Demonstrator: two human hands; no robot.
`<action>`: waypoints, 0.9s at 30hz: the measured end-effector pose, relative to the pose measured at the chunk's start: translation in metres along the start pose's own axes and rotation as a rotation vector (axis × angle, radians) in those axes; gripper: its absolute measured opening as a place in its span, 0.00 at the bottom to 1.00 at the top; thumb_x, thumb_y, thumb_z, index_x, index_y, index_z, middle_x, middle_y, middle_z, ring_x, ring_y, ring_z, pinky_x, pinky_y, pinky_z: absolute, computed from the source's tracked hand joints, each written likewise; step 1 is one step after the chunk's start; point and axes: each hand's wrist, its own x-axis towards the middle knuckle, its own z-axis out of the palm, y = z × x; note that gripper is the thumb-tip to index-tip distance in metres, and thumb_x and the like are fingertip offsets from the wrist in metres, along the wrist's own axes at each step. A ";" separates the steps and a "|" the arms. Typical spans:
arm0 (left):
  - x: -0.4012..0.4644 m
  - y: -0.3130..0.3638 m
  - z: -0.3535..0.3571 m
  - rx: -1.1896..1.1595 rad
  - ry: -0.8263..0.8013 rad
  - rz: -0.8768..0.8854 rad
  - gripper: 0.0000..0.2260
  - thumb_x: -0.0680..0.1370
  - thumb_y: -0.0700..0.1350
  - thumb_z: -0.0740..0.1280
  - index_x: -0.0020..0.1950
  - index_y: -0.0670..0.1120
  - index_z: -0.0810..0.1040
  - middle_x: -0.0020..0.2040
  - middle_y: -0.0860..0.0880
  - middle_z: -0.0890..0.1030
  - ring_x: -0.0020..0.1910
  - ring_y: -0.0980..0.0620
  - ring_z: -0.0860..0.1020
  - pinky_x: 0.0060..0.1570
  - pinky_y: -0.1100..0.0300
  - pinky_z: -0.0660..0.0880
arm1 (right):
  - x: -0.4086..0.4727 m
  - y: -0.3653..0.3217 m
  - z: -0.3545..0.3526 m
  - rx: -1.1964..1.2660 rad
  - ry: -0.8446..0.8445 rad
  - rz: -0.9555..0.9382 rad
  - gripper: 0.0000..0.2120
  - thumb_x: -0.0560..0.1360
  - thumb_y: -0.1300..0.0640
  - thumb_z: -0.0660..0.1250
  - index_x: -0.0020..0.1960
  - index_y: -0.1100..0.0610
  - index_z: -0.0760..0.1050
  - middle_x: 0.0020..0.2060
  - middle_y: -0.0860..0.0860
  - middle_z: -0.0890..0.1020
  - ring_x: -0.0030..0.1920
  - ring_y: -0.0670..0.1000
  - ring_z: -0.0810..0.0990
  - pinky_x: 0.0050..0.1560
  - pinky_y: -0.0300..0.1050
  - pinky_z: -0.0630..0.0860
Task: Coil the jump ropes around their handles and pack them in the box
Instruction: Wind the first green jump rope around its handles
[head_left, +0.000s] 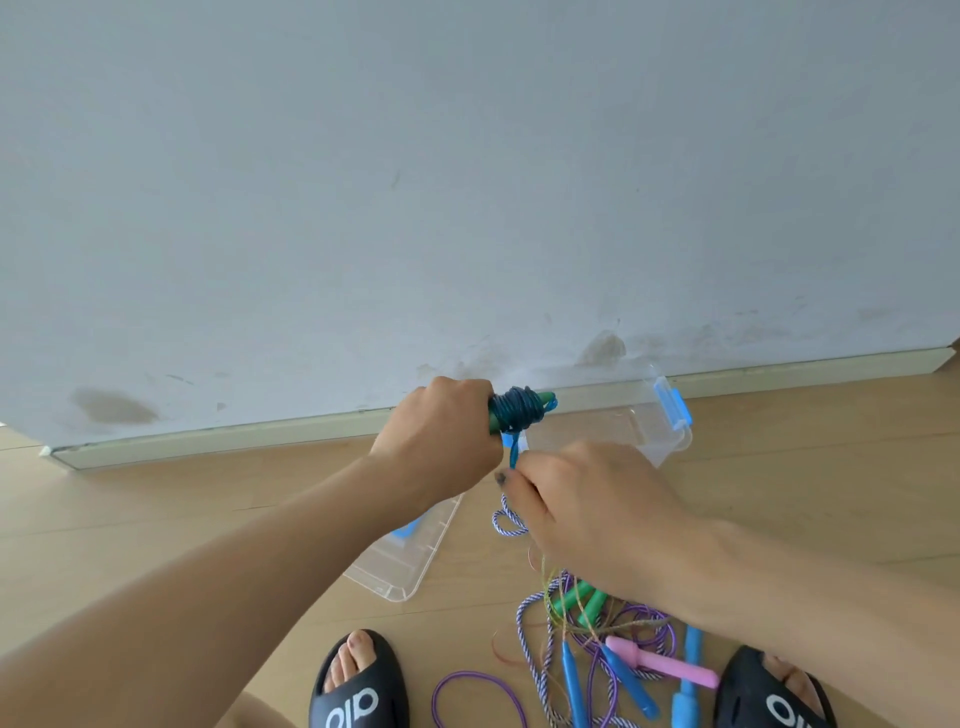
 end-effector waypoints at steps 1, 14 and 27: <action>-0.001 0.001 0.000 0.080 -0.023 0.027 0.02 0.72 0.42 0.61 0.43 0.46 0.71 0.35 0.48 0.73 0.33 0.45 0.72 0.30 0.57 0.66 | 0.001 -0.001 -0.004 0.000 0.001 -0.042 0.22 0.81 0.44 0.50 0.30 0.51 0.58 0.22 0.46 0.61 0.23 0.47 0.59 0.25 0.46 0.55; -0.016 0.026 -0.004 0.295 0.035 0.326 0.02 0.76 0.45 0.59 0.48 0.50 0.67 0.33 0.51 0.65 0.33 0.45 0.68 0.34 0.55 0.64 | 0.045 0.057 -0.033 0.382 -0.036 0.033 0.25 0.80 0.45 0.62 0.31 0.58 0.61 0.25 0.49 0.62 0.27 0.47 0.60 0.32 0.47 0.59; -0.031 0.019 -0.017 -0.239 0.187 0.406 0.02 0.68 0.45 0.66 0.39 0.49 0.74 0.26 0.52 0.69 0.26 0.50 0.66 0.26 0.57 0.64 | 0.041 0.059 0.002 0.915 -0.353 0.424 0.17 0.79 0.67 0.57 0.32 0.56 0.66 0.24 0.49 0.66 0.23 0.46 0.62 0.26 0.38 0.59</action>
